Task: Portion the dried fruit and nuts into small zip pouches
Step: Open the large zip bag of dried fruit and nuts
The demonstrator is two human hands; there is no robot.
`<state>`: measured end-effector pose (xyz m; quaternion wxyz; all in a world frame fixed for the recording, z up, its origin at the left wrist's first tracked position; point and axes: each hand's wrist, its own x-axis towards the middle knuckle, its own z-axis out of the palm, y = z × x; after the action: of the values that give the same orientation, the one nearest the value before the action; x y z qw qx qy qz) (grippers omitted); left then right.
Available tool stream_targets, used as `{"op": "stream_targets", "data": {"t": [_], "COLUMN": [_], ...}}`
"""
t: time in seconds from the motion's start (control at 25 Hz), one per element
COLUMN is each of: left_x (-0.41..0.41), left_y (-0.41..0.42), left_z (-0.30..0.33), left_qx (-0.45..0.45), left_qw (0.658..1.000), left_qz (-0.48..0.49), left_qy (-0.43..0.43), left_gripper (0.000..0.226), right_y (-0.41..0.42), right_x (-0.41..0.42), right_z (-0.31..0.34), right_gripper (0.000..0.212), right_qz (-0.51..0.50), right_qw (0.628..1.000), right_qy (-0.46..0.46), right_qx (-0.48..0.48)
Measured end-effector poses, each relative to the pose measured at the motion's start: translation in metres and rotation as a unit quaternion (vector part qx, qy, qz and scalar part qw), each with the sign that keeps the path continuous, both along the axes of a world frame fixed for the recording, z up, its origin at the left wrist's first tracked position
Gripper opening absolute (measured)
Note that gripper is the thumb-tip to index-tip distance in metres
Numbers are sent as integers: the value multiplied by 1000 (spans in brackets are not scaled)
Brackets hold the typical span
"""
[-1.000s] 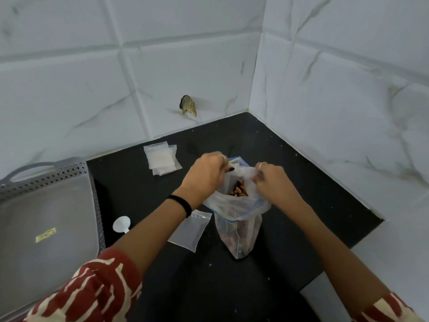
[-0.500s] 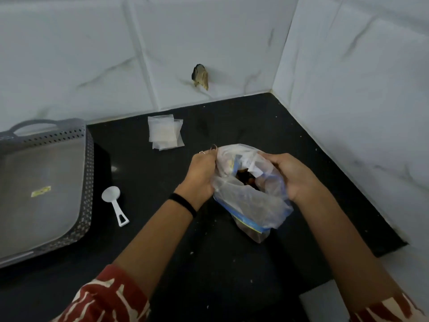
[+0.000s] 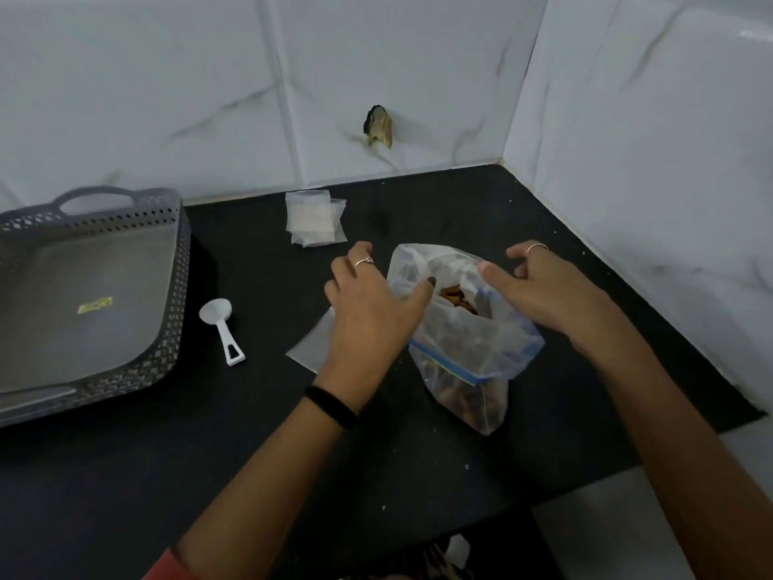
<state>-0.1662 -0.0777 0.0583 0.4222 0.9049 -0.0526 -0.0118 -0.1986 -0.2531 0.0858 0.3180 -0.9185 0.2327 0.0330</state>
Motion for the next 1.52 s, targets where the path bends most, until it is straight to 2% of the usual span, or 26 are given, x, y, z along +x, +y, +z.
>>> {"op": "stream_targets", "data": {"t": [0.08, 0.12, 0.2, 0.28, 0.36, 0.44, 0.52, 0.56, 0.6, 0.68, 0.8, 0.88, 0.96, 1.0, 1.08, 1.2, 1.28, 1.4, 1.52], "left_x": [-13, -14, -7, 6, 15, 8, -3, -11, -18, -33, -42, -45, -49, -52, -56, -61, -69, -75, -74], "left_y": [-4, -8, -20, -29, -29, -21, -12, -8, -5, -5, -5, -2, 2, 3, 3, 2, 3, 1, -3], "left_z": [5, 9, 17, 11, -4, -20, -36, -42, -48, -54, -51, -46, -43, -41, -41, -44, -41, -40, -44], "left_qx": [152, 217, 308, 321, 279, 198, 10, -104, -215, -390, -512, -583, -632, -642, -646, -647, -627, -624, -598], "left_qw": [983, 969, 946, 944, 955, 976, 999, 995, 976, 914, 827, 753, 687, 670, 660, 659, 675, 683, 730], "left_qz": [10, 12, -20, -70, -94, -83, -30, -3, 18, 49, 61, 74, 92, 100, 98, 73, 47, 36, 47], "left_qy": [-98, -121, -101, -32, 34, 39, 6, 1, 16, 104, 225, 297, 348, 359, 371, 375, 385, 379, 328], "left_gripper": [68, 64, 68, 62, 40, 15, 22, 27, 29, 24, 17, 19, 22, 23, 26, 33, 35, 36, 24], "right_y": [11, 16, 26, 28, 26, 22, 19, 18, 16, 10, 4, 3, 4, 5, 9, 14, 20, 27, 31], "right_x": [-6, -6, -9, -12, -19, -29, -39, -45, -52, -63, -75, -79, -88, -92, -101, -111, -114, -109, -103], "right_z": [1, 2, 3, -3, -11, -26, -35, -39, -42, -45, -48, -50, -54, -58, -64, -70, -70, -73, -76], "right_gripper": [69, 70, 65, 51, 31, 18, 13, 12, 13, 20, 31, 25, 14, 12, 13, 15, 19, 26, 30], "right_qz": [4, -9, -19, -20, -26, -44, -66, -77, -87, -98, -112, -131, -146, -149, -156, -155, -162, -167, -151], "right_qw": [991, 984, 971, 971, 979, 986, 983, 981, 979, 978, 984, 970, 922, 895, 830, 708, 662, 652, 695], "right_qy": [49, 68, 99, 96, 56, -16, -85, -112, -133, -152, -139, -150, -170, -176, -190, -180, -175, -158, -119], "right_qx": [-124, -165, -215, -217, -194, -163, -145, -139, -131, -103, -15, 138, 316, 381, 500, 665, 711, 723, 693]}}
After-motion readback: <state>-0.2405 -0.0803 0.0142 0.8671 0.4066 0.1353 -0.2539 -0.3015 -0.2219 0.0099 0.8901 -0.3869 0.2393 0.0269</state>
